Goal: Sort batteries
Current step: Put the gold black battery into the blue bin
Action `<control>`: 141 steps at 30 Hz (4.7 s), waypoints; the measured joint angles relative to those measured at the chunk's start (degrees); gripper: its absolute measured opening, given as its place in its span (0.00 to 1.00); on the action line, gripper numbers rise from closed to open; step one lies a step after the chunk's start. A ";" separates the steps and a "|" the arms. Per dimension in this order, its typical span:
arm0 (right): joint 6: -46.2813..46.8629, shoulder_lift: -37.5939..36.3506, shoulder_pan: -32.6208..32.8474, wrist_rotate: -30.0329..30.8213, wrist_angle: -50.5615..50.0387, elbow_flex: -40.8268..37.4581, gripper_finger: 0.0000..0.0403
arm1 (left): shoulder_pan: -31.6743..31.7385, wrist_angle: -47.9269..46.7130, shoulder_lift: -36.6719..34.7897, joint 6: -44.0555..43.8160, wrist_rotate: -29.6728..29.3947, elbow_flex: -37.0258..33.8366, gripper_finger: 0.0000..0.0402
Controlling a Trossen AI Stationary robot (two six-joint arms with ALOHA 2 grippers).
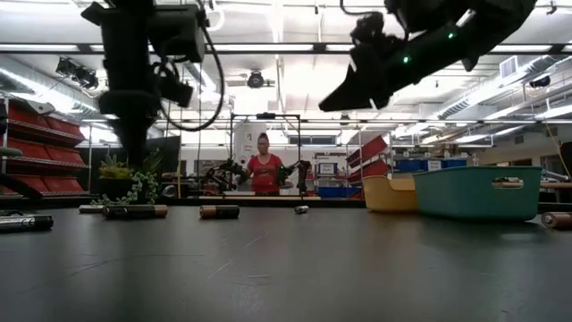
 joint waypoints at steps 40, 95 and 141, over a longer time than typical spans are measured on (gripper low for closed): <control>0.06 0.74 6.57 0.12 16.28 -7.74 0.30 | -7.26 5.95 16.34 31.15 2.44 -3.74 0.40; -6.05 0.74 7.64 3.38 12.39 -7.74 0.31 | -3.37 59.06 12.19 44.38 5.34 13.57 0.00; 31.14 -10.83 15.13 16.20 -42.37 -4.58 0.12 | -2.32 34.38 14.78 27.60 -4.85 13.60 0.42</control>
